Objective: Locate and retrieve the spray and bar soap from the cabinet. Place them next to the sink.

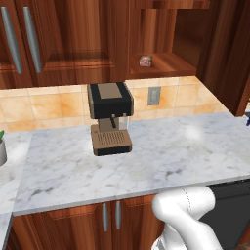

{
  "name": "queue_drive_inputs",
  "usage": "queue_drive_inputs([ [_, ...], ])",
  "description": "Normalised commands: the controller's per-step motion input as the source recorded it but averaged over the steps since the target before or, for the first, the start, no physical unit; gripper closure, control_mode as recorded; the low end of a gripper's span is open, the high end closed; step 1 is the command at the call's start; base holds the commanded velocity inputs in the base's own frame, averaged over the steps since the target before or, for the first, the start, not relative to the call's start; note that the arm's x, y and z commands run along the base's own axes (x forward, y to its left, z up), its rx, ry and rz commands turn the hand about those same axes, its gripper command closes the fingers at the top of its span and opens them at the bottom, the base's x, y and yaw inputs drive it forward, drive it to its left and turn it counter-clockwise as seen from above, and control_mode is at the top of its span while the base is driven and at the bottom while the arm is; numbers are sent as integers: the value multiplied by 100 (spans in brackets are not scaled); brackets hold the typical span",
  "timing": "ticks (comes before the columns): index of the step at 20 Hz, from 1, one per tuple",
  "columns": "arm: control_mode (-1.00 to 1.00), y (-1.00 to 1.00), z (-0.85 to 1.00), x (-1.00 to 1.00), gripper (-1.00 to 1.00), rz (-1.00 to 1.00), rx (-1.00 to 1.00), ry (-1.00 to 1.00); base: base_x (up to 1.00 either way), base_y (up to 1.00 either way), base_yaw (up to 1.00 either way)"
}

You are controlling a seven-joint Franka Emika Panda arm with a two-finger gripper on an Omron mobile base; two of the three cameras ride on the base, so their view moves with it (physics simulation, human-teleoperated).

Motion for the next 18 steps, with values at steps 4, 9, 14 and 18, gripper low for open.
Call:
queue_drive_inputs([
  [4, -100, -57, -1, 0, 100, 2, 2, -3, 0, 0, 0],
  [9, -100, -54, 0, -1, 100, 5, 6, -8, 0, 0, 0],
  [14, -100, -39, 0, -7, 100, 11, 5, -12, 0, 0, 0],
  [18, -100, -49, -3, 15, 100, 7, 1, -3, 0, 0, 0],
])
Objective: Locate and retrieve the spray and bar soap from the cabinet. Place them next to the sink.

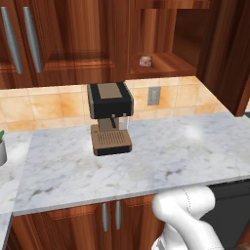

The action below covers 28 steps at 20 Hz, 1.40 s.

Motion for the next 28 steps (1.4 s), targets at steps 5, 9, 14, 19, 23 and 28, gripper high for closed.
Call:
queue_drive_inputs([
  [5, -100, -39, -1, 44, 100, -2, 0, 2, 0, 0, 0],
  [9, -100, -36, -15, 52, 100, -6, 4, 1, 0, 0, 0],
  [14, -100, -41, -17, 59, 100, -8, 9, 0, 0, 0, 0],
  [19, -100, -39, -14, 68, 100, -9, 6, 1, 0, 0, 0],
  [23, -100, -49, -16, 71, 100, -1, 10, 0, 0, 0, 0],
  [28, -100, -55, -16, 56, 100, 0, 8, -4, 0, 0, 0],
])
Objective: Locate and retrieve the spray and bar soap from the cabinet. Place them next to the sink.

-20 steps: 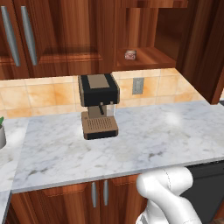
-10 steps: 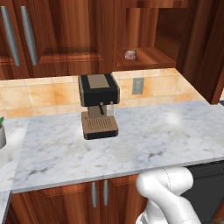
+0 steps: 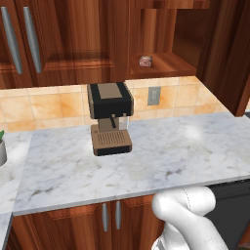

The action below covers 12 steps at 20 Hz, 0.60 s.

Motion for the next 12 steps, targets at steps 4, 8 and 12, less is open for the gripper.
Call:
queue_drive_inputs([
  [4, -100, -51, -25, 36, 100, 3, 4, -12, 0, 0, 0],
  [8, -100, -46, -37, 34, 100, 2, -4, -10, 0, 0, 0],
  [12, -100, -44, -30, 41, 100, -2, -13, 1, 0, 0, 0],
])
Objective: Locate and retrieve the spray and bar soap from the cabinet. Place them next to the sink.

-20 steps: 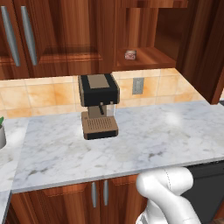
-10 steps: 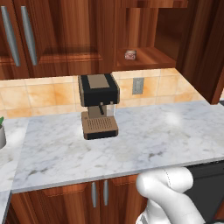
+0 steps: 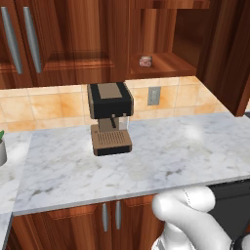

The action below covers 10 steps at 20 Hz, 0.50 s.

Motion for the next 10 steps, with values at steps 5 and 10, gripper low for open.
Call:
queue_drive_inputs([
  [5, -100, -30, -26, 41, 100, -2, -10, 4, 0, 0, 0],
  [10, -100, -14, -15, 28, 100, 2, 0, -3, 0, 0, 0],
])
